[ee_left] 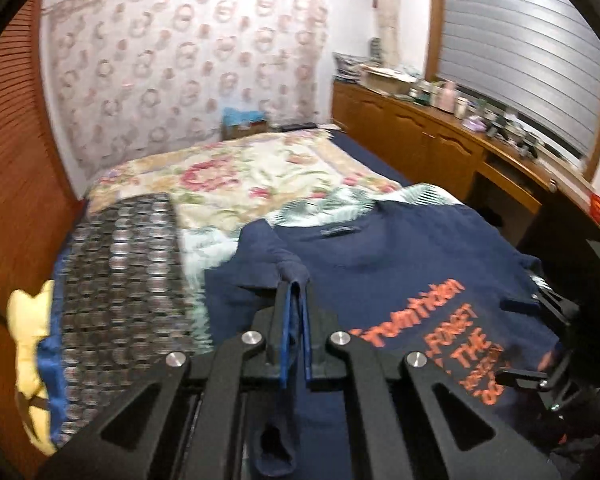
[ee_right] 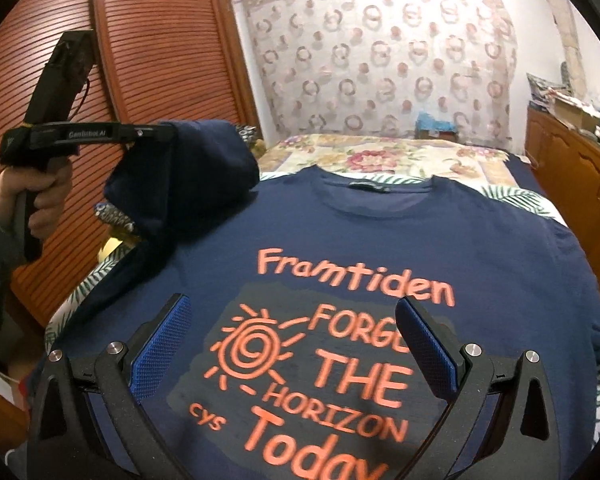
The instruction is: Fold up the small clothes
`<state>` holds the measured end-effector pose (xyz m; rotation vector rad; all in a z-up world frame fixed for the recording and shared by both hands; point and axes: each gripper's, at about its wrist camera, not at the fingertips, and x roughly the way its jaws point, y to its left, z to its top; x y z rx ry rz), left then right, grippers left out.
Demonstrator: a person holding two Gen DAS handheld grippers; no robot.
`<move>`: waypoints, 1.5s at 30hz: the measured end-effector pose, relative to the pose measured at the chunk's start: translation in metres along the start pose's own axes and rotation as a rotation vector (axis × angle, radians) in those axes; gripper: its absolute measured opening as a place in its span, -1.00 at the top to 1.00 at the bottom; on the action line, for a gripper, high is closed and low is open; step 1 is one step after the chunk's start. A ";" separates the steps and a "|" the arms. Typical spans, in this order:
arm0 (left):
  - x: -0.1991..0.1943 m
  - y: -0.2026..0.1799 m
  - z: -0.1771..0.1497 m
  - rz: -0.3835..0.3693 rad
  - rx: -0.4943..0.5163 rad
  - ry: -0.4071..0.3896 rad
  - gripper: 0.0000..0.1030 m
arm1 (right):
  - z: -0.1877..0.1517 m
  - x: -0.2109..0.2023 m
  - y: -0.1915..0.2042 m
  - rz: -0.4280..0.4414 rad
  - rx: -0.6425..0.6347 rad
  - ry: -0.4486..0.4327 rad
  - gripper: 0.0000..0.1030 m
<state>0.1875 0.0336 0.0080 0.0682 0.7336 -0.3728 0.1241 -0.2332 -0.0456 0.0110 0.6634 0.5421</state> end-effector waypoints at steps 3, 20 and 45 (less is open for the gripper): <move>0.009 -0.017 0.000 -0.010 0.014 0.024 0.95 | -0.001 -0.004 -0.008 -0.011 0.011 -0.002 -1.00; -0.029 -0.027 -0.048 0.054 0.009 -0.043 0.52 | 0.010 0.002 -0.017 0.016 -0.014 0.014 -1.00; -0.001 0.014 -0.157 0.105 -0.153 0.085 0.36 | 0.053 0.170 0.065 0.154 -0.359 0.321 0.38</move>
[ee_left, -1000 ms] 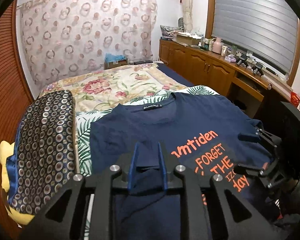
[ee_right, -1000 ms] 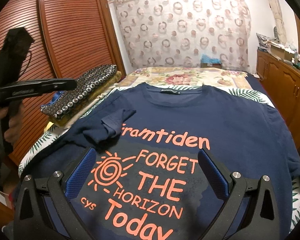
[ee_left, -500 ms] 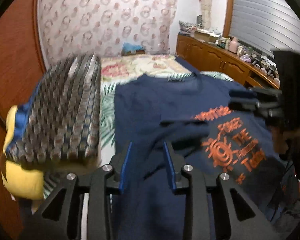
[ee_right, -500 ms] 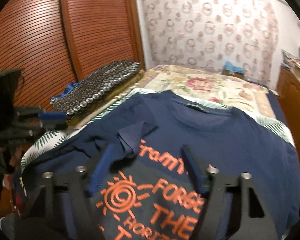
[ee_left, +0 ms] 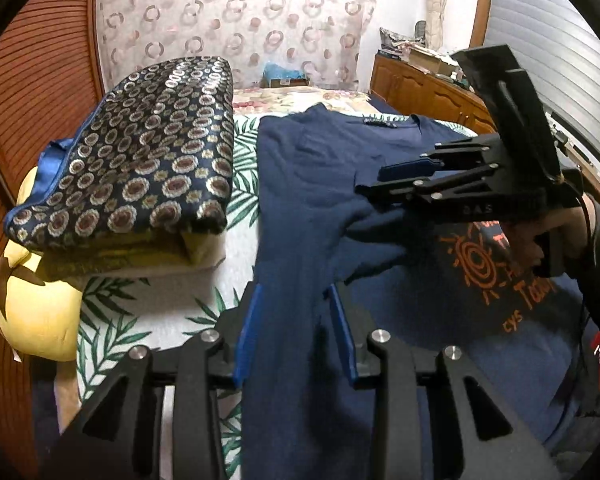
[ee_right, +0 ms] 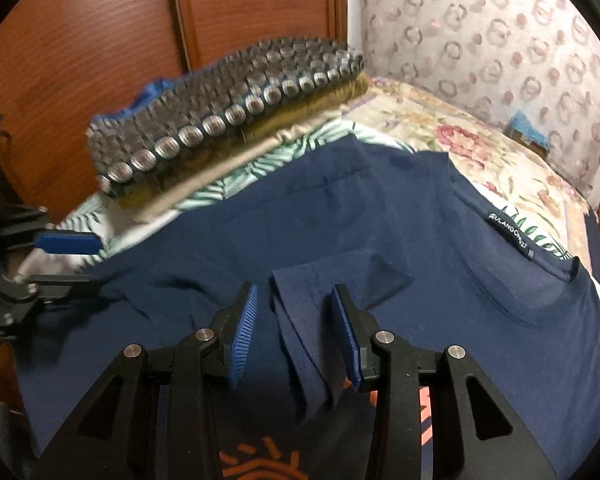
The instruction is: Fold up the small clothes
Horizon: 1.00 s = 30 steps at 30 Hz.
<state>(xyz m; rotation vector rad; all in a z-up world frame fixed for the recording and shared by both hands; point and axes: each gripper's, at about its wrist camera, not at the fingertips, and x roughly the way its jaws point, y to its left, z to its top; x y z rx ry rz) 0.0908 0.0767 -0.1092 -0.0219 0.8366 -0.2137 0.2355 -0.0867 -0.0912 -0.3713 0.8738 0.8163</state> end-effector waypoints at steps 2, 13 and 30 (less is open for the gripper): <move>0.003 -0.002 -0.003 -0.001 0.005 0.011 0.36 | -0.002 0.000 -0.002 -0.007 -0.002 -0.005 0.71; 0.014 -0.015 -0.005 0.020 0.043 0.038 0.30 | -0.013 -0.038 -0.057 -0.162 0.194 -0.135 0.93; 0.022 -0.018 0.000 -0.011 0.070 0.034 -0.09 | -0.050 -0.085 -0.099 -0.236 0.282 -0.158 -0.16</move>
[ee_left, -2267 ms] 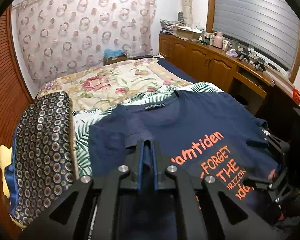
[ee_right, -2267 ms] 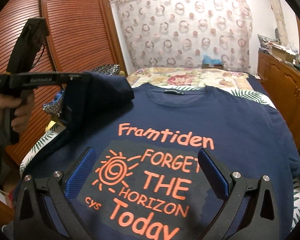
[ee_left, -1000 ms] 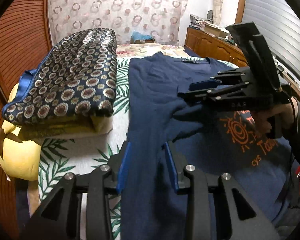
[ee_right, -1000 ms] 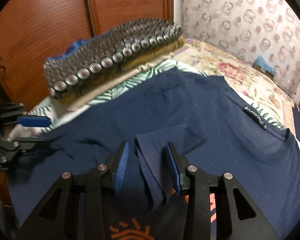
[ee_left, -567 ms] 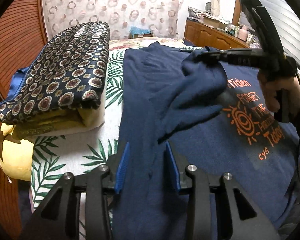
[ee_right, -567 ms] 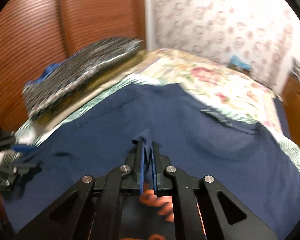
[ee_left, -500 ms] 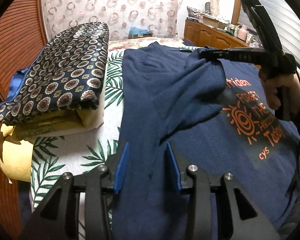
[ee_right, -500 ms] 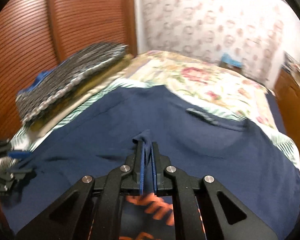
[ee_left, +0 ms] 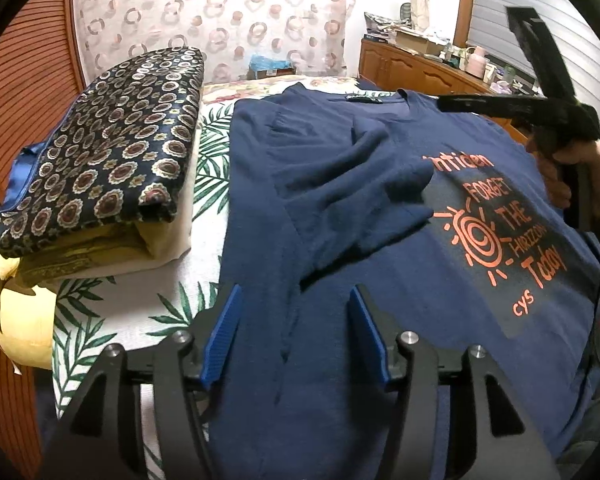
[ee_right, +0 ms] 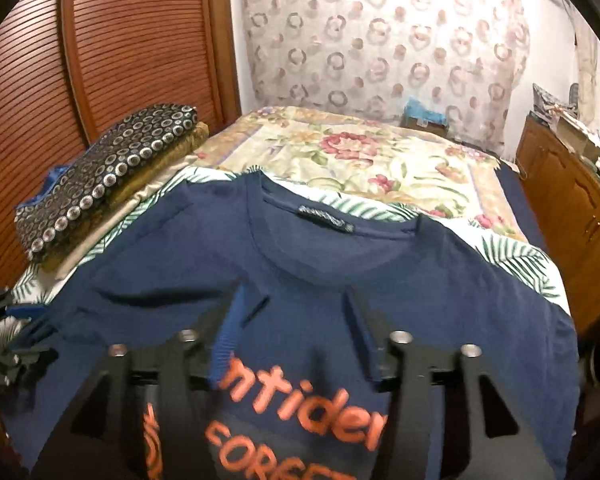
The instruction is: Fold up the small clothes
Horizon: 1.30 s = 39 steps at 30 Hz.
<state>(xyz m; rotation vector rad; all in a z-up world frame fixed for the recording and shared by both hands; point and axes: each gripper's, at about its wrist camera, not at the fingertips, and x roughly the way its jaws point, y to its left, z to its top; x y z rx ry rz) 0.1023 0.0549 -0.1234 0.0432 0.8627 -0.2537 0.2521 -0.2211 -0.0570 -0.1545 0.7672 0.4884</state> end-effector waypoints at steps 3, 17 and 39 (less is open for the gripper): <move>0.000 0.000 -0.001 -0.005 0.002 0.001 -0.12 | -0.019 -0.015 -0.011 0.008 0.007 0.022 -0.16; -0.014 -0.013 0.009 -0.051 -0.042 -0.040 -0.13 | -0.122 -0.064 -0.052 -0.064 -0.006 0.134 -0.16; 0.044 -0.087 0.053 -0.119 0.119 0.035 0.38 | -0.132 -0.069 -0.054 -0.072 0.010 0.102 -0.17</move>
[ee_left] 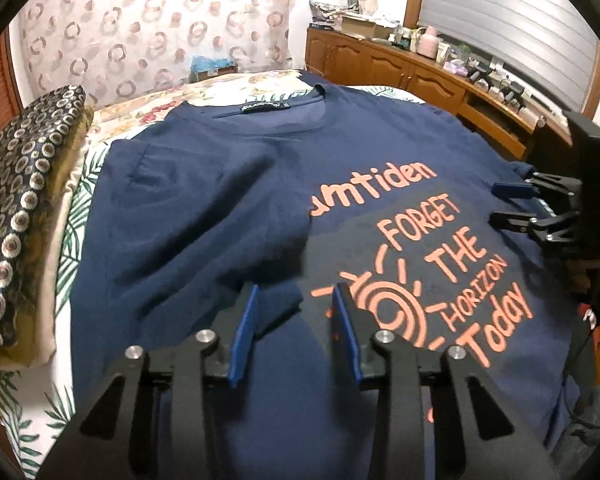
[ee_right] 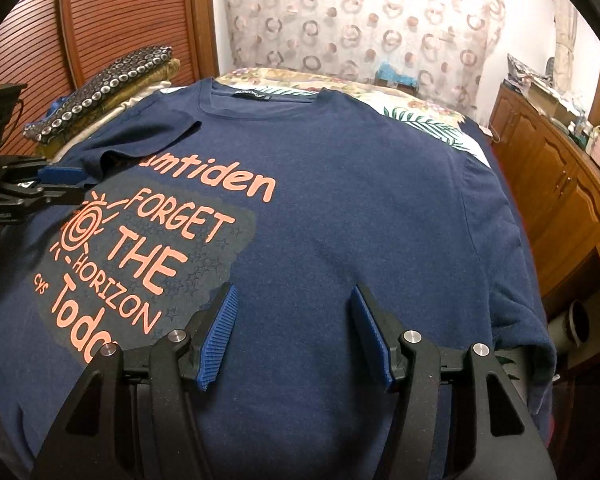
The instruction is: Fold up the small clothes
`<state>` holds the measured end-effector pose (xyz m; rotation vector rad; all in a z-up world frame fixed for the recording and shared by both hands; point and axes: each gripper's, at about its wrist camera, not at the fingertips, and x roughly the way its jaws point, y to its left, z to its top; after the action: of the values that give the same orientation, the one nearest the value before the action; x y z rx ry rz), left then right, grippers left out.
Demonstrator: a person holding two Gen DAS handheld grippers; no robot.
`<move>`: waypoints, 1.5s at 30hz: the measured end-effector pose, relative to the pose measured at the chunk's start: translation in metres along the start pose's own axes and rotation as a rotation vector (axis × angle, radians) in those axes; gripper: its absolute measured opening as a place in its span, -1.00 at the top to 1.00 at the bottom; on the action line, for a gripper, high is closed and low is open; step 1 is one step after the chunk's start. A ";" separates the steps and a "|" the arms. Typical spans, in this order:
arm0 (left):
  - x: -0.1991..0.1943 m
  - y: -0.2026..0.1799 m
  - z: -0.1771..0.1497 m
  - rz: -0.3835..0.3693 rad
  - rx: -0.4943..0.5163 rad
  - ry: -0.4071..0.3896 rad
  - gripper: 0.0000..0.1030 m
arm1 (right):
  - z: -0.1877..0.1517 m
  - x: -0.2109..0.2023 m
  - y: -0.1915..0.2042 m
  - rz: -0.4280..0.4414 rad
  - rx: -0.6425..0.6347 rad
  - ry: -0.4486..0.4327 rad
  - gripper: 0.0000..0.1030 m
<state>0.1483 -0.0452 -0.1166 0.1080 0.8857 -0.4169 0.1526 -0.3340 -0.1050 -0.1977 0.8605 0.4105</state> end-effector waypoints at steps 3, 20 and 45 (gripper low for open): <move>0.001 -0.001 -0.001 0.043 0.031 -0.001 0.72 | 0.000 0.000 0.000 0.000 0.000 -0.001 -0.17; -0.052 0.000 -0.010 0.028 -0.013 -0.077 0.86 | 0.000 0.000 0.000 0.000 0.000 -0.001 -0.17; -0.007 -0.010 -0.009 0.073 0.052 0.003 0.81 | -0.001 0.001 0.000 -0.001 0.000 -0.002 -0.18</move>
<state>0.1337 -0.0494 -0.1161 0.1882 0.8714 -0.3715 0.1527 -0.3342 -0.1059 -0.1973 0.8583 0.4098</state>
